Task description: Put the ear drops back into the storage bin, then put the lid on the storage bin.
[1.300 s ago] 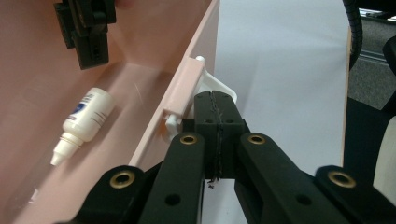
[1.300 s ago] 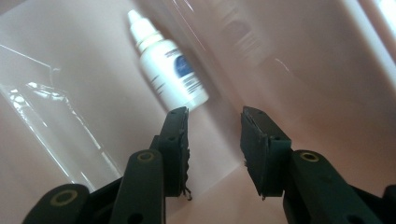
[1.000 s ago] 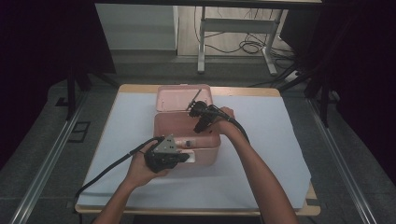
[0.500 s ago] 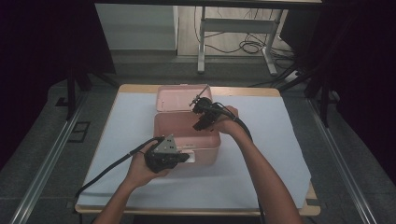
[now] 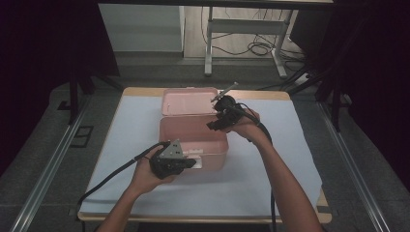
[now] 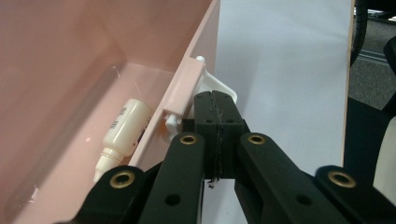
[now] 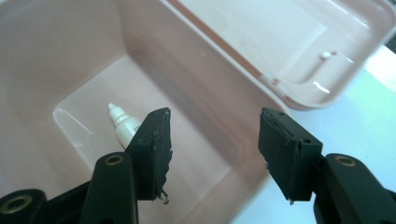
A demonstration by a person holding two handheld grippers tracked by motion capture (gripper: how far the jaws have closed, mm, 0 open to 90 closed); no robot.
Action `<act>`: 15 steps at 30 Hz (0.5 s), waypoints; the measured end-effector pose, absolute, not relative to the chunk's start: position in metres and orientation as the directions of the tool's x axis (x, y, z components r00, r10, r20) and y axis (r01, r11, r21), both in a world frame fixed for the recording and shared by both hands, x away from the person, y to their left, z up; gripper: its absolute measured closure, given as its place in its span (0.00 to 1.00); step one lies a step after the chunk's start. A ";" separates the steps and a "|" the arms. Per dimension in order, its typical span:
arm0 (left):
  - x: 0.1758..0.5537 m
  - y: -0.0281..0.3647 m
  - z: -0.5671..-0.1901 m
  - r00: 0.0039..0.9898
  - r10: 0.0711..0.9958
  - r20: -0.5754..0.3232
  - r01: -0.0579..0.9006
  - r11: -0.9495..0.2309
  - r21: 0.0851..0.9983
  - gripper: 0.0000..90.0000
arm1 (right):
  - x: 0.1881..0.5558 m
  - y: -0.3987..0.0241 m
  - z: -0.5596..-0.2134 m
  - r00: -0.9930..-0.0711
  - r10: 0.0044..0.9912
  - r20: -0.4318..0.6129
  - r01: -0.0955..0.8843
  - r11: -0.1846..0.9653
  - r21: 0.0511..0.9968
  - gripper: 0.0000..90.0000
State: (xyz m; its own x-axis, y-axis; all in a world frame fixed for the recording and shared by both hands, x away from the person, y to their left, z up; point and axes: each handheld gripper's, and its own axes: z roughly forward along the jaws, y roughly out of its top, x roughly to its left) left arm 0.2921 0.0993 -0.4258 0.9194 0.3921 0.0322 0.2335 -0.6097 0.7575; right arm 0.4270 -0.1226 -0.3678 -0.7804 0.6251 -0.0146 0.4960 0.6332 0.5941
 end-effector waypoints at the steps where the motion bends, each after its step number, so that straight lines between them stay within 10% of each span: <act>1: 0.292 0.099 -0.426 0.919 0.392 0.032 0.233 -0.610 0.757 1.00 | 0.427 -0.123 -0.368 -0.780 0.625 -0.015 0.496 0.633 0.594 0.49; 15: 0.292 0.100 -0.426 0.920 0.390 0.035 0.230 -0.611 0.757 1.00 | 0.438 -0.151 -0.358 -0.712 0.701 0.038 0.572 0.547 0.612 0.52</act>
